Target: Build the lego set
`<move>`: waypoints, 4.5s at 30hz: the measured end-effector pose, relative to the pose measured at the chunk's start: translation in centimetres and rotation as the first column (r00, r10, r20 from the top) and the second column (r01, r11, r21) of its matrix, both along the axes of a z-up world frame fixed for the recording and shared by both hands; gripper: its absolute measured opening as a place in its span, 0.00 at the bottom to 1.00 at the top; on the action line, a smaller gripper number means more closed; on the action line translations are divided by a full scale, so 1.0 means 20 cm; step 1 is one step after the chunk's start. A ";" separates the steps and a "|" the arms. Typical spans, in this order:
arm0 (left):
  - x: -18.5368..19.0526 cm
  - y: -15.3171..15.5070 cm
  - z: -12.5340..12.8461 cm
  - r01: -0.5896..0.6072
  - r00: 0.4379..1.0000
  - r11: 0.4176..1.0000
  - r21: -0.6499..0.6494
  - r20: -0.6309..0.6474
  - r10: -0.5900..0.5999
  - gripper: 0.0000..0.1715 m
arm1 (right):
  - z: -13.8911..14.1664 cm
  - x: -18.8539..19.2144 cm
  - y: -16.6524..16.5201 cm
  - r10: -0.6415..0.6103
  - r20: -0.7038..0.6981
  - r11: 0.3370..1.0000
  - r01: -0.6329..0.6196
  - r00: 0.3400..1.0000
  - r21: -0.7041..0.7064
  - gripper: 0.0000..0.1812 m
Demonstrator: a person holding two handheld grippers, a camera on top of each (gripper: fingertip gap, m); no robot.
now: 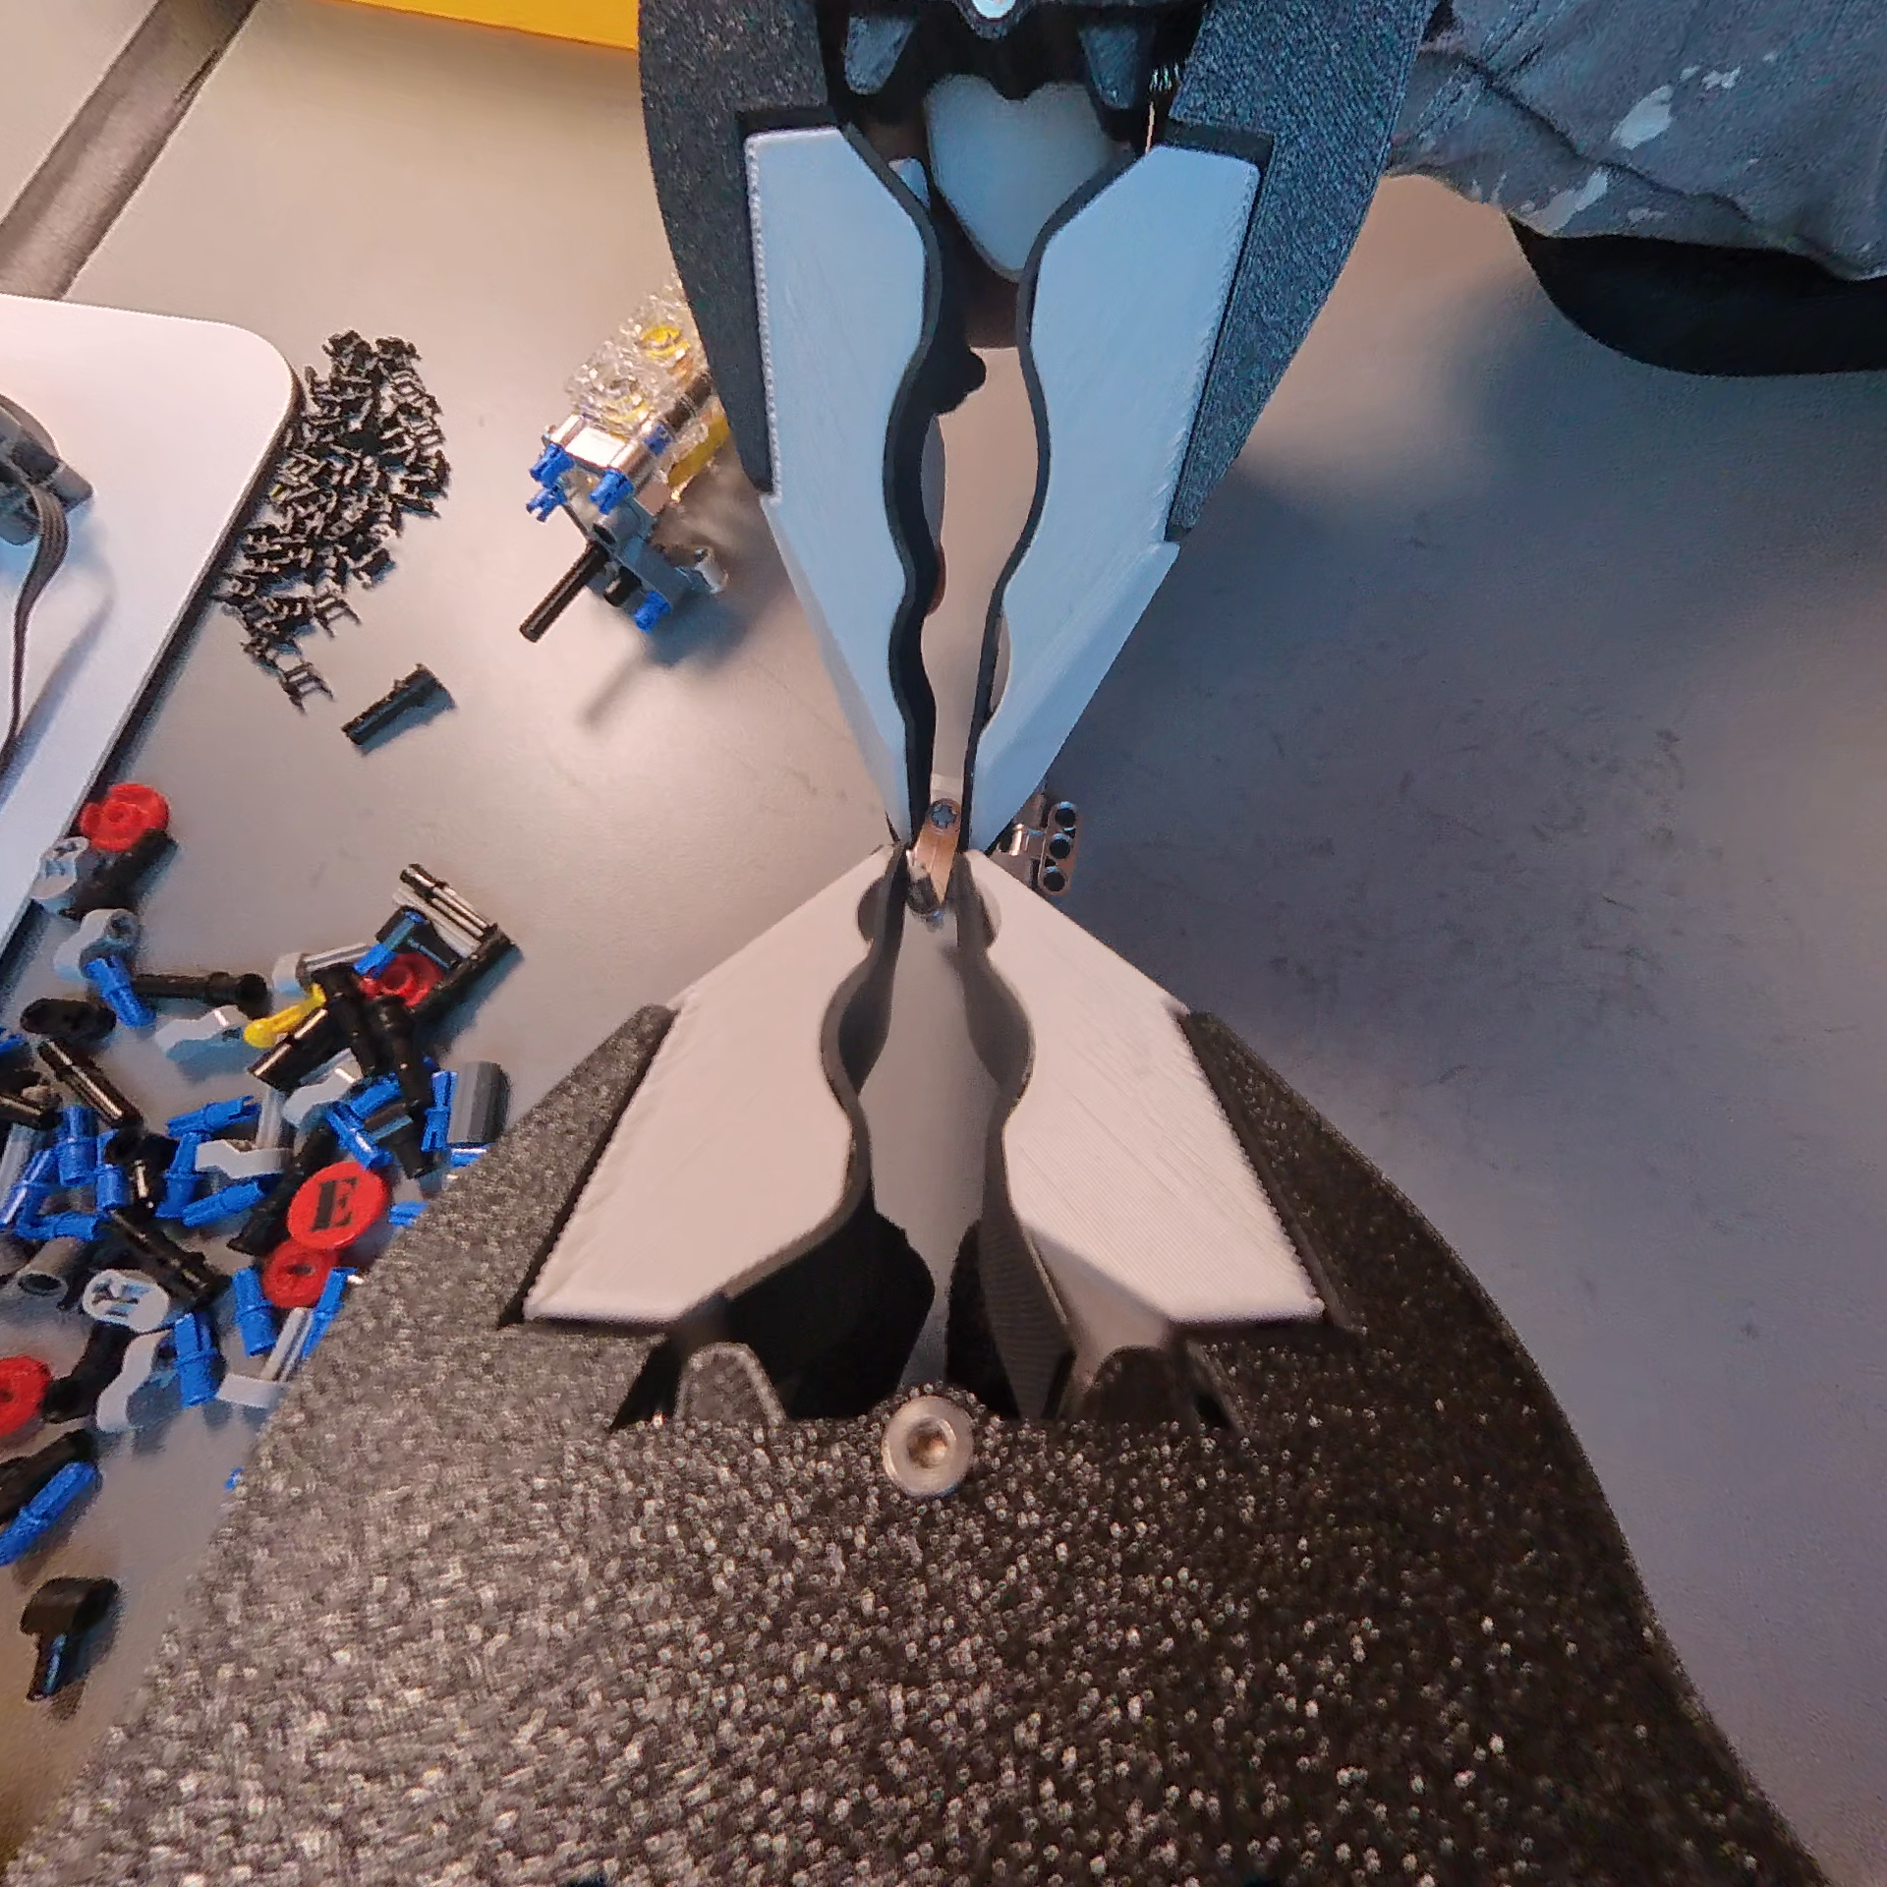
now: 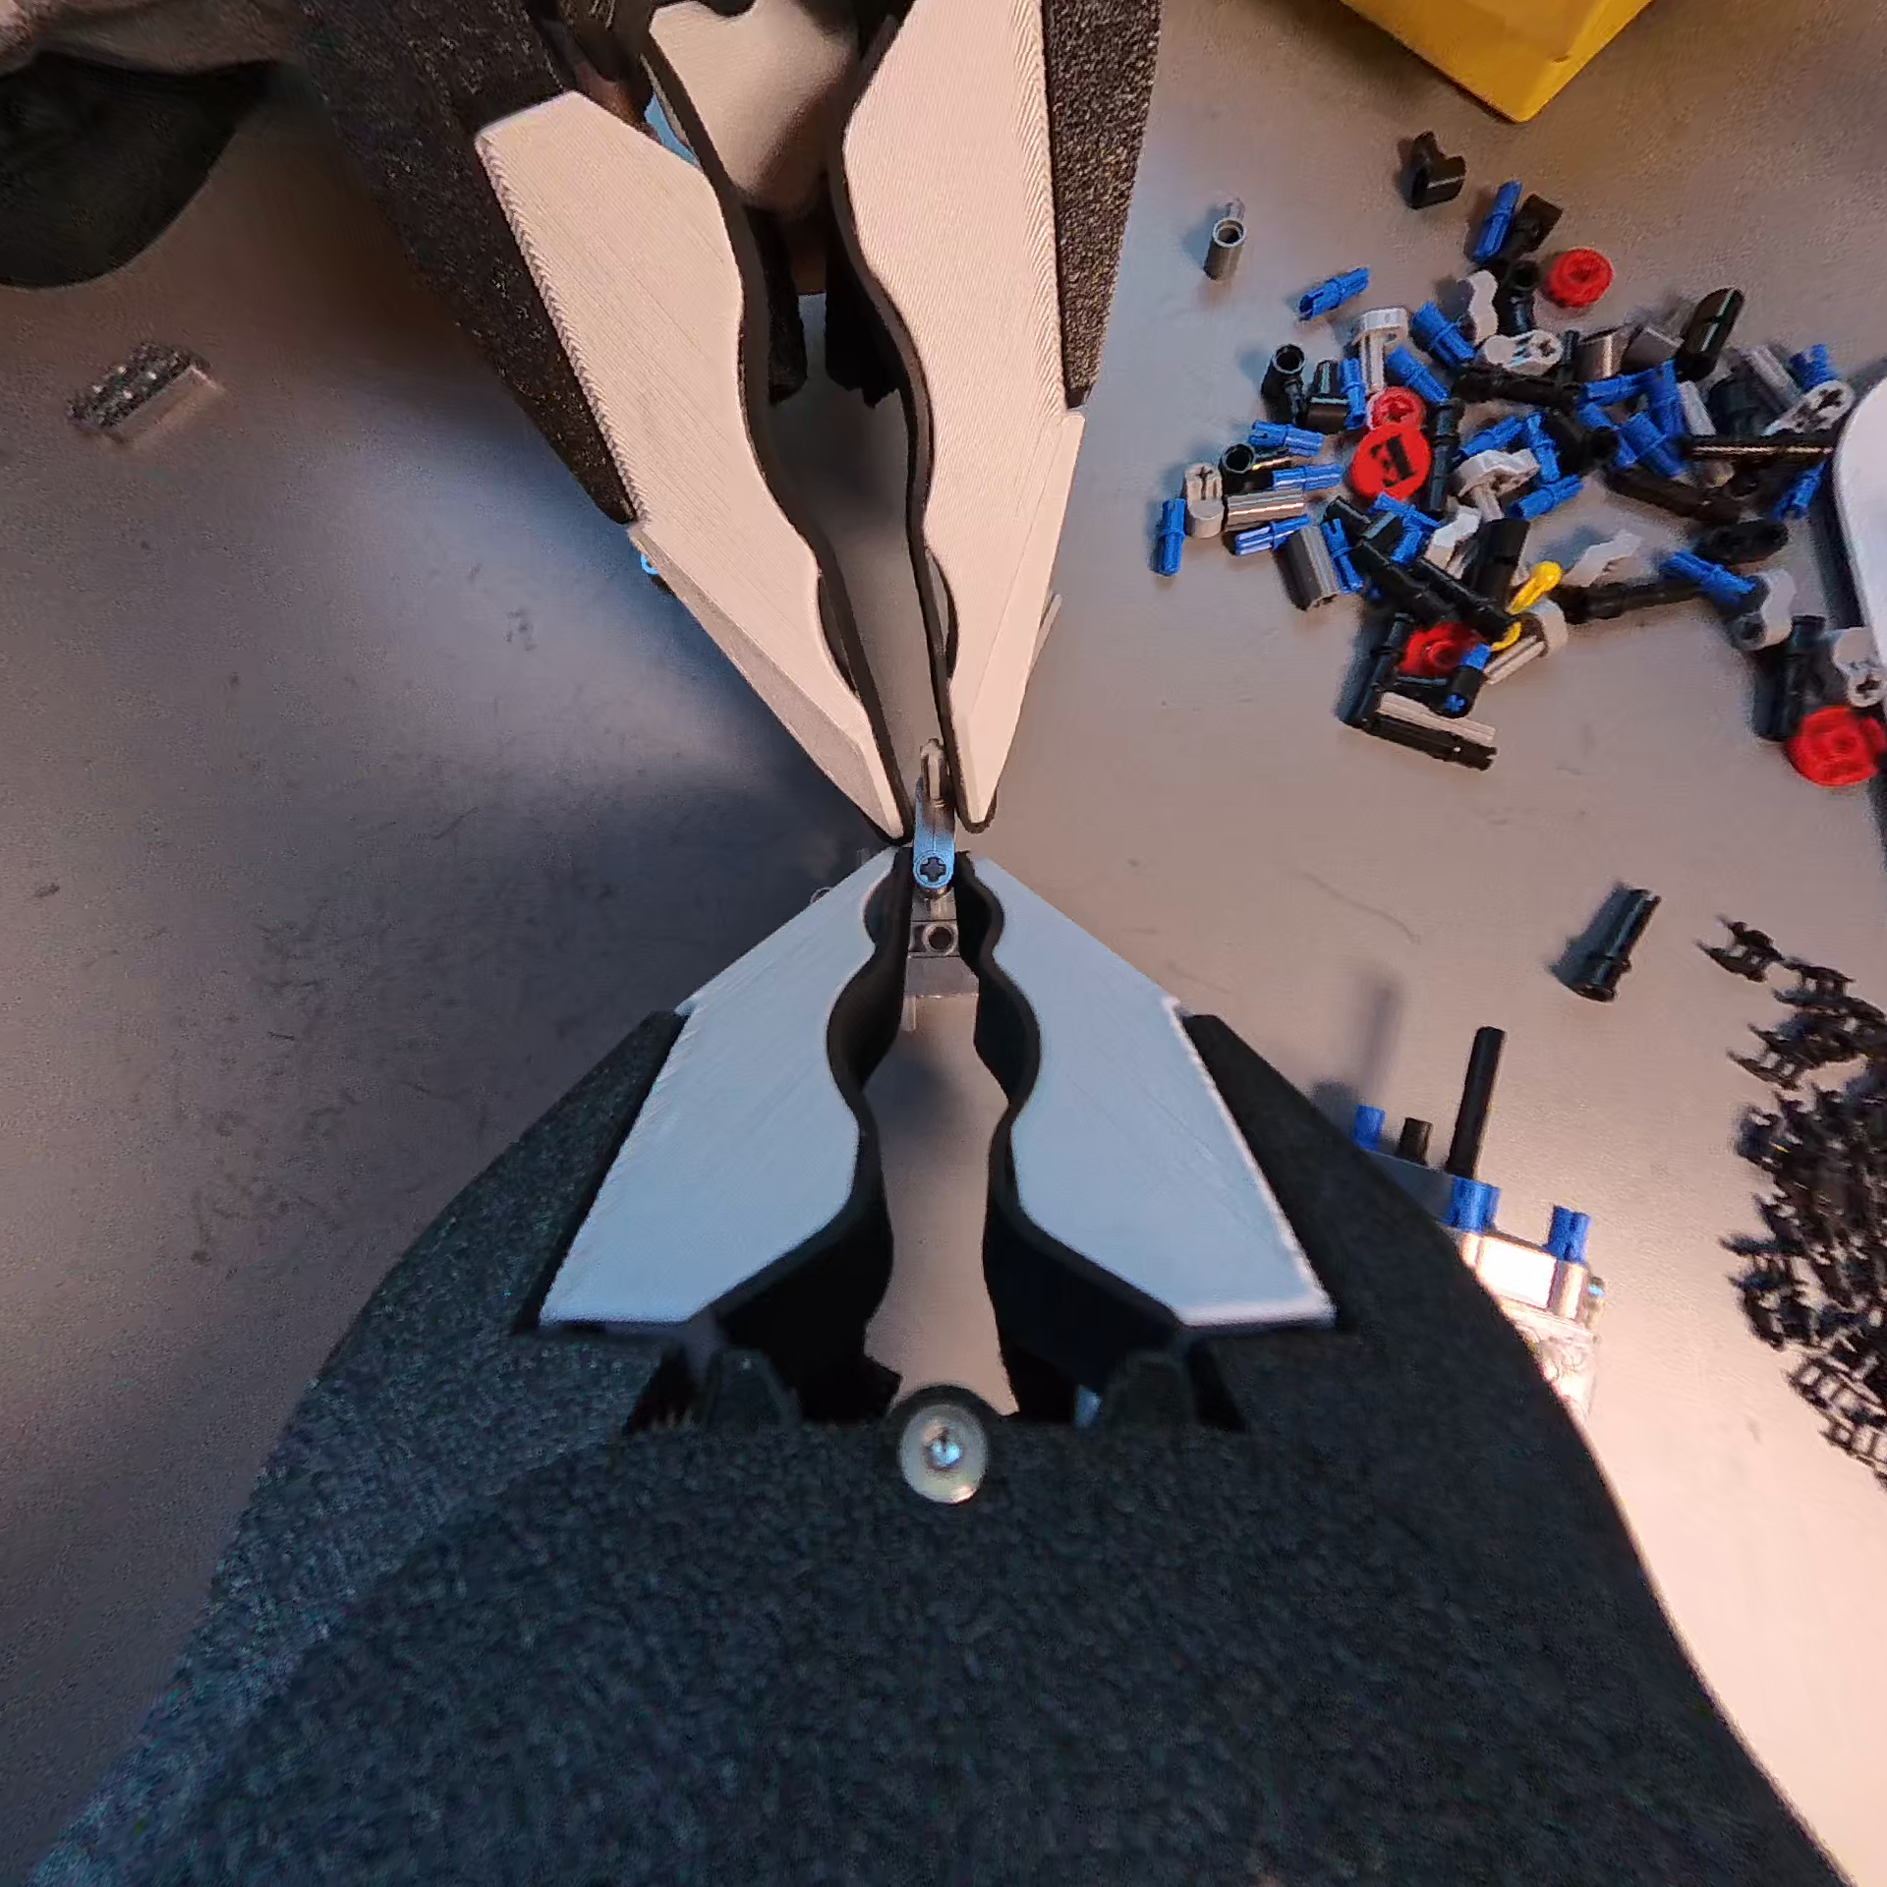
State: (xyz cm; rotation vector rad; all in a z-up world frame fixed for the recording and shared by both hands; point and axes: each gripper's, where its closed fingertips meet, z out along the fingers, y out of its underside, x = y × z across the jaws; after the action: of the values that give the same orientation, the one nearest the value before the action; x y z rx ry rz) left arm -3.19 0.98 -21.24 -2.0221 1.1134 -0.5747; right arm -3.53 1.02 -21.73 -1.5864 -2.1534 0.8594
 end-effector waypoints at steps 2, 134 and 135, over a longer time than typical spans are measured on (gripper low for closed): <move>0.00 0.00 0.00 0.000 1.000 1.000 -0.002 0.002 0.000 0.04 | 0.00 0.00 0.00 -0.001 -0.013 1.000 0.001 1.000 -0.004 0.03; -0.04 -0.05 0.01 0.024 0.992 0.997 -0.066 0.124 -0.016 0.03 | 0.04 -0.03 -0.02 0.057 -0.165 0.998 -0.052 0.985 0.030 0.03; -0.04 -0.05 0.00 0.024 0.992 0.998 -0.065 0.124 -0.016 0.03 | 0.04 -0.03 -0.02 0.059 -0.164 0.998 -0.053 0.985 0.039 0.03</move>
State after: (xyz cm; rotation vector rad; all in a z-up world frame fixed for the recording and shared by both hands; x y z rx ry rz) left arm -3.99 0.00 -21.16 -2.0049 1.0541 -0.7458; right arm -4.11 0.61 -20.91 -1.3927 -2.0931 0.9315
